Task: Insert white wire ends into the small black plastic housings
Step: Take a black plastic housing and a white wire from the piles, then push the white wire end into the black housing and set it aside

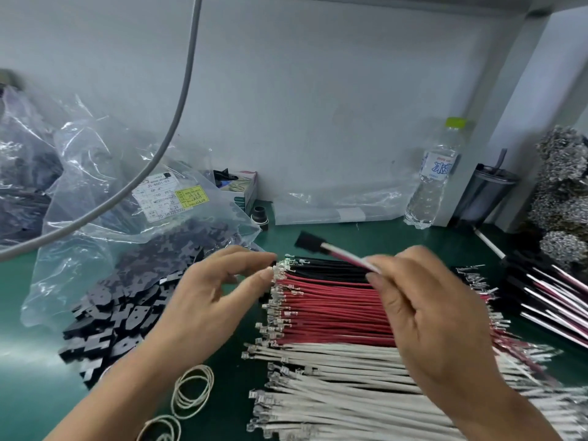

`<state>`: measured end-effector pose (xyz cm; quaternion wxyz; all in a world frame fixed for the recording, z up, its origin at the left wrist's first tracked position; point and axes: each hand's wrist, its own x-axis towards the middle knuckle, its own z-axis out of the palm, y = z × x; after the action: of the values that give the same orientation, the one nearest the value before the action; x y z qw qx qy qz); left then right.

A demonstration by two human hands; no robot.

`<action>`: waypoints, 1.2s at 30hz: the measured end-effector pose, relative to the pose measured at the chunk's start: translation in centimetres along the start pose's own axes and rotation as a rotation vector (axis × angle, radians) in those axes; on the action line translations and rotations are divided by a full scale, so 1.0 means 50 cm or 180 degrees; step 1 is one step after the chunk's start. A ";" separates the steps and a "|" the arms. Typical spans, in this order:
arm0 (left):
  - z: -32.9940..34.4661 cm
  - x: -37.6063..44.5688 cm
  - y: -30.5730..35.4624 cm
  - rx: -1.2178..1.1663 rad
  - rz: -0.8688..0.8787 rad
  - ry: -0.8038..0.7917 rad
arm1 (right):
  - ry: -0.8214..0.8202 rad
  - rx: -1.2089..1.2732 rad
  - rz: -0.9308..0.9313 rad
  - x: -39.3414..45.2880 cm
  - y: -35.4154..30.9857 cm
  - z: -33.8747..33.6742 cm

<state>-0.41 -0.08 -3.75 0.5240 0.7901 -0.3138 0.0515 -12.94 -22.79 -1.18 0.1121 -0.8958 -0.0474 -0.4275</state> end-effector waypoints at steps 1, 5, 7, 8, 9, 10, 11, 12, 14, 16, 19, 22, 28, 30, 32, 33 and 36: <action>-0.011 0.004 -0.008 0.0771 0.0254 0.0219 | 0.0285 0.0012 -0.0058 0.011 0.003 -0.017; -0.035 0.016 -0.043 0.2627 0.0399 0.0371 | 0.0778 -0.0169 0.0019 0.054 0.049 -0.120; -0.043 0.021 -0.054 0.2966 0.0335 0.0285 | 0.0755 -0.0435 0.0401 0.070 0.134 -0.173; -0.045 0.023 -0.057 0.3075 0.0319 0.0254 | 0.0681 -0.0720 0.0579 0.076 0.194 -0.202; -0.045 0.024 -0.060 0.3164 0.0310 0.0236 | 0.0524 -0.1038 0.0674 0.071 0.266 -0.229; -0.046 0.025 -0.061 0.3219 0.0298 0.0227 | 0.0233 -0.1388 0.0772 0.056 0.343 -0.249; -0.046 0.027 -0.062 0.3248 0.0283 0.0209 | -0.0104 -0.1577 0.0924 0.035 0.422 -0.259; -0.046 0.028 -0.062 0.3270 0.0270 0.0186 | -0.0269 -0.1706 0.1130 0.009 0.493 -0.262; -0.047 0.028 -0.062 0.3281 0.0232 0.0194 | -0.0723 -0.1761 0.1403 -0.070 0.602 -0.264; -0.049 0.029 -0.062 0.3252 0.0201 0.0251 | -0.1256 -0.1700 0.1509 -0.139 0.661 -0.257; -0.047 0.031 -0.067 0.3200 0.0210 0.0329 | -0.1136 -0.1761 0.1876 -0.183 0.630 -0.228; -0.044 0.034 -0.077 0.3120 0.0146 0.0381 | -0.0497 -0.1826 0.1628 -0.079 0.474 -0.193; -0.042 0.037 -0.089 0.3159 0.0004 0.0413 | -0.1529 -0.0250 0.0674 0.080 0.155 0.004; -0.040 0.035 -0.086 0.3207 -0.0050 0.0475 | -0.1732 0.0002 0.0626 0.102 0.124 0.084; -0.039 0.033 -0.083 0.3249 -0.0060 0.0524 | -0.1901 0.0038 0.0686 0.112 0.113 0.146; -0.040 0.033 -0.083 0.3259 -0.0058 0.0528 | -0.2007 0.0054 0.0755 0.114 0.113 0.167; -0.042 0.036 -0.082 0.3305 -0.0070 0.0523 | -0.2123 0.0027 0.0830 0.115 0.118 0.193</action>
<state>3.80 2.00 -5.36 0.0869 0.9424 -0.1965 0.2564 -0.96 -26.23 -3.54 0.1477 -0.9841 0.0316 -0.0936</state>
